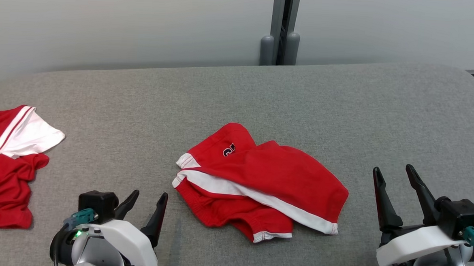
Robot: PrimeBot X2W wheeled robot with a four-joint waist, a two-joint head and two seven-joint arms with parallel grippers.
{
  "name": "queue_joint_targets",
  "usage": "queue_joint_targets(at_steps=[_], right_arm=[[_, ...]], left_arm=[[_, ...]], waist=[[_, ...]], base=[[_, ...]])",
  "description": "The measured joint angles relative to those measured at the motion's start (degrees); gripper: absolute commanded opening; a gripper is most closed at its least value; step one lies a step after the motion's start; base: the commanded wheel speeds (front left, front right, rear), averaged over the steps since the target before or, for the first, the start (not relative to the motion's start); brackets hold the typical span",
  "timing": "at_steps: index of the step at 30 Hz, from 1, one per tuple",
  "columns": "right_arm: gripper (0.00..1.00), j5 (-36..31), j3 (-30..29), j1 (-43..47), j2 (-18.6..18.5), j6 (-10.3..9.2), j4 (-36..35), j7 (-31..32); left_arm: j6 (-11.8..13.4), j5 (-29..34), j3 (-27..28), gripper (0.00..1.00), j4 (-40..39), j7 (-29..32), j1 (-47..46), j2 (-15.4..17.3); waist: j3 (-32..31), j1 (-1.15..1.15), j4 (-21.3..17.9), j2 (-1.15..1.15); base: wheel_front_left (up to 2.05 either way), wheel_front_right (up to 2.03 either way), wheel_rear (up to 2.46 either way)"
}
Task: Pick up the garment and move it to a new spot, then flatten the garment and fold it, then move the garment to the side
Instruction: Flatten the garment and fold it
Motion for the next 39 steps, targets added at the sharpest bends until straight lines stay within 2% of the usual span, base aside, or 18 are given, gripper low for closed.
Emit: queue_joint_targets(at_steps=[6,15,24,26,28,29,39], right_arm=[[1.00,0.2,0.9,-0.7,0.0,0.00,0.7,-0.3],[1.00,0.7,2.0,-1.2,0.0,0.00,1.7,-0.7],[1.00,1.3,2.9,-1.2,0.0,0.00,2.5,-1.1],[1.00,1.5,2.9,-1.4,0.0,0.00,2.6,-1.2],[1.00,1.6,3.1,-1.6,0.0,0.00,2.7,-1.3],[1.00,1.7,3.1,-1.7,0.0,0.00,2.7,-1.3],[1.00,1.8,3.2,-2.3,0.0,0.00,3.0,-1.5]], left_arm=[[-3.8,-2.3,-1.6,1.00,5.5,2.1,-3.8,-1.7],[-7.8,-5.4,-1.0,1.00,11.9,0.9,-8.3,-4.3],[-8.8,-6.9,-0.6,1.00,15.3,0.4,-9.6,-5.1],[-9.0,-7.0,-0.7,0.64,15.8,0.4,-9.8,-5.2],[-9.2,-7.0,-0.9,0.11,16.3,0.3,-10.0,-5.3],[-9.2,-6.9,-0.9,0.00,16.6,0.0,-10.1,-5.3],[-9.0,-6.9,-1.2,0.00,19.6,-0.8,-10.9,-6.2]], waist=[[2.0,0.00,-1.5,0.00],[4.9,0.00,-3.5,0.00],[5.9,0.00,-4.1,0.00],[6.0,0.00,-4.1,0.00],[6.0,0.00,-4.2,0.00],[6.1,0.00,-4.2,0.00],[6.3,0.00,-4.2,0.00]], base=[[0.00,0.00,0.00],[0.00,0.00,0.00],[0.00,0.00,0.00],[0.00,0.00,0.00],[0.00,0.00,0.00],[0.00,0.00,0.00],[0.00,0.00,0.00]])
